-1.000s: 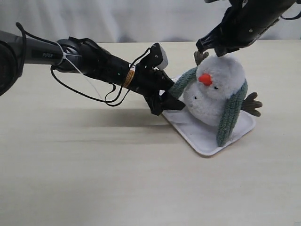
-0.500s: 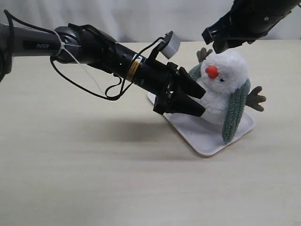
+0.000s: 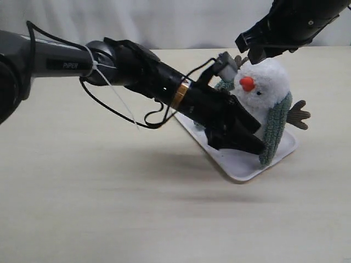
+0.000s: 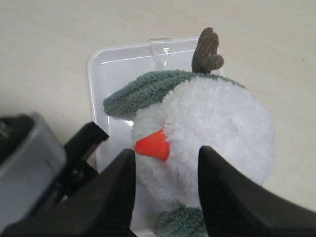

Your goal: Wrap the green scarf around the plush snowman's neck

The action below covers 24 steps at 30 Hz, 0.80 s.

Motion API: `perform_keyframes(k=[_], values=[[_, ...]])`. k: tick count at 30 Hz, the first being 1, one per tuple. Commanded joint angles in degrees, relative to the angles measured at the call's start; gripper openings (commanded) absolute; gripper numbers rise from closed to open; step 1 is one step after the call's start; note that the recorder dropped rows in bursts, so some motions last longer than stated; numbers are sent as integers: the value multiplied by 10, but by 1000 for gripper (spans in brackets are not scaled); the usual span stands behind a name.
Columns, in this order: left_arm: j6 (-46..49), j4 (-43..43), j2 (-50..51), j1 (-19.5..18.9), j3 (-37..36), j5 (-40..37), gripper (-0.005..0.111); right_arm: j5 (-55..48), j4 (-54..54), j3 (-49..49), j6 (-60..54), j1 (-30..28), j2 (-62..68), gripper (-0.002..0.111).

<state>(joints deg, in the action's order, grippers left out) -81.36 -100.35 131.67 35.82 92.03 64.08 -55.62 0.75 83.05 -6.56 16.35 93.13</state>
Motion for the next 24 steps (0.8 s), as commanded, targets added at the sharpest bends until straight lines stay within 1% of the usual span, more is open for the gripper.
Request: perform_keyframes(k=[1, 3, 5, 8, 10, 12, 14, 16, 17, 19, 24], values=[[-11, 4, -2, 44, -25, -149, 62, -10, 3, -1, -5, -2, -2, 40], [-13, 4, -2, 63, -40, -232, 62, -10, 3, -1, -5, -2, -2, 40], [-13, 4, -2, 84, -49, -287, 62, -10, 3, -1, -5, -2, -2, 40], [-13, 4, -2, 120, -49, -346, 62, -13, 3, -1, -5, -2, -2, 40], [-13, 4, -2, 147, -49, -416, 62, -14, 3, -1, -5, -2, -2, 40], [-13, 8, 0, 176, -49, -512, 62, -14, 3, -1, -5, -2, -2, 40], [-13, 11, 1, 201, -49, -577, 62, -17, 3, -1, -3, -2, -2, 40], [-13, 11, 3, 216, -49, -616, 61, -17, 3, -1, -3, -2, -2, 39], [-13, 11, 3, 221, -49, -624, 59, -17, 3, -1, -3, -2, -2, 39], [-13, 11, 3, 226, -49, -637, 51, -17, 3, -1, -3, -2, -2, 39], [-13, 11, 4, 227, -49, -722, 18, -17, 3, -1, -3, -2, -2, 39]])
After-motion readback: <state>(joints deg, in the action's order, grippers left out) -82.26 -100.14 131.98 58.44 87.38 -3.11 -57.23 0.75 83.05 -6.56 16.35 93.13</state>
